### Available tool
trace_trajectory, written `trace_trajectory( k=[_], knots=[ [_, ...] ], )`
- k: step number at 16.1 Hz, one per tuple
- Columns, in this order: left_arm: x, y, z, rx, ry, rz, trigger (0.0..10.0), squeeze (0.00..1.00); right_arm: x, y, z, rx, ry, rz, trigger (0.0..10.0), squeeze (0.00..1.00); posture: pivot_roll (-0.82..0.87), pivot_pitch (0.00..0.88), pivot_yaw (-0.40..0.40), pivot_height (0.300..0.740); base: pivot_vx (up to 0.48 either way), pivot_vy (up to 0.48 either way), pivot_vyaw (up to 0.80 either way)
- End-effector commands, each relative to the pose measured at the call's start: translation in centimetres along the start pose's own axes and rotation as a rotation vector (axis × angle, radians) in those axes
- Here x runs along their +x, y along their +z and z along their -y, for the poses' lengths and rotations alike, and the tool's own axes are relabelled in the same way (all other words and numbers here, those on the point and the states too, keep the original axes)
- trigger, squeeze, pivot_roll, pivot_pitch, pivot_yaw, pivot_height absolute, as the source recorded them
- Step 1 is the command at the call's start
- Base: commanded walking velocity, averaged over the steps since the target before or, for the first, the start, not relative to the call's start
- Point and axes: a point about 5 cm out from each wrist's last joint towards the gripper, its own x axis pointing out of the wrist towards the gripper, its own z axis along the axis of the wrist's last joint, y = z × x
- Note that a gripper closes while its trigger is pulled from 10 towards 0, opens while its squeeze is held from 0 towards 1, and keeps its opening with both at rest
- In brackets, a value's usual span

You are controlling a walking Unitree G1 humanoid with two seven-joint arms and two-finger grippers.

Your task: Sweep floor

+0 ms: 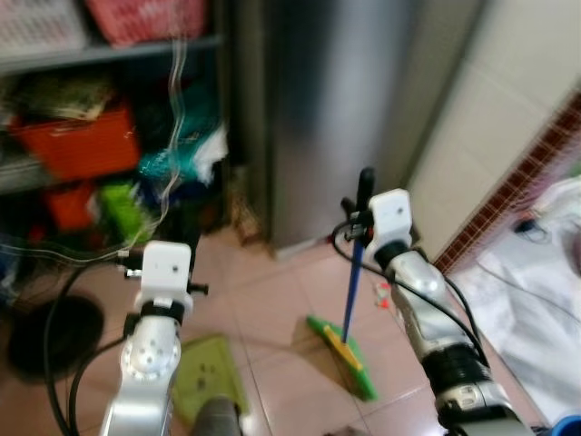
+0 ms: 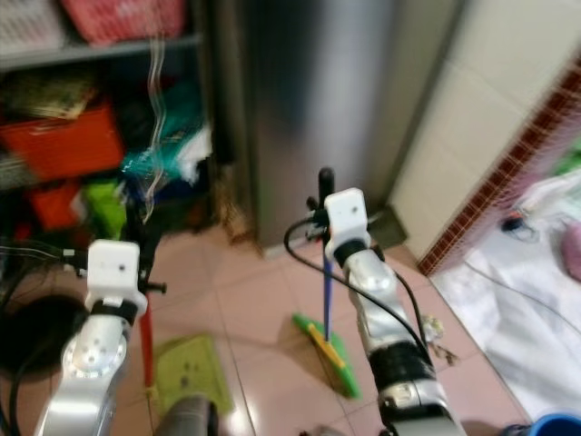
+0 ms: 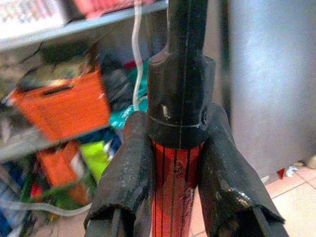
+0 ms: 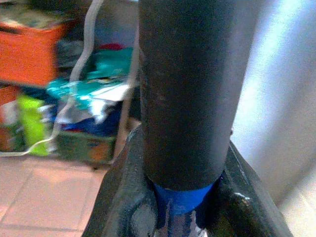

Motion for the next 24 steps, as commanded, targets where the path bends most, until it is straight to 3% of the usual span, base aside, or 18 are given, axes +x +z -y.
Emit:
trace_trajectory(
  k=[1,19,24],
  knots=[
    [0.16,0.98,-0.14,0.01,0.011,0.046,10.0,0.0,0.35,1.19,-0.11,0.008,0.004,0.05,10.0,0.0,0.01,0.023,-0.076,0.74,0.0,0.0,0.79],
    [0.07,0.93,-0.08,-0.001,-0.026,0.053,10.0,0.0,0.21,0.8,-0.24,0.058,-0.011,0.028,10.0,0.0,0.01,0.029,-0.069,0.74,0.0,0.0,0.02],
    [0.24,0.94,-0.31,-0.034,-0.046,0.048,10.0,0.0,0.4,1.05,0.17,0.038,-0.056,0.041,10.0,0.0,0.02,0.027,-0.057,0.74,0.0,0.0,-0.8]
  ],
)
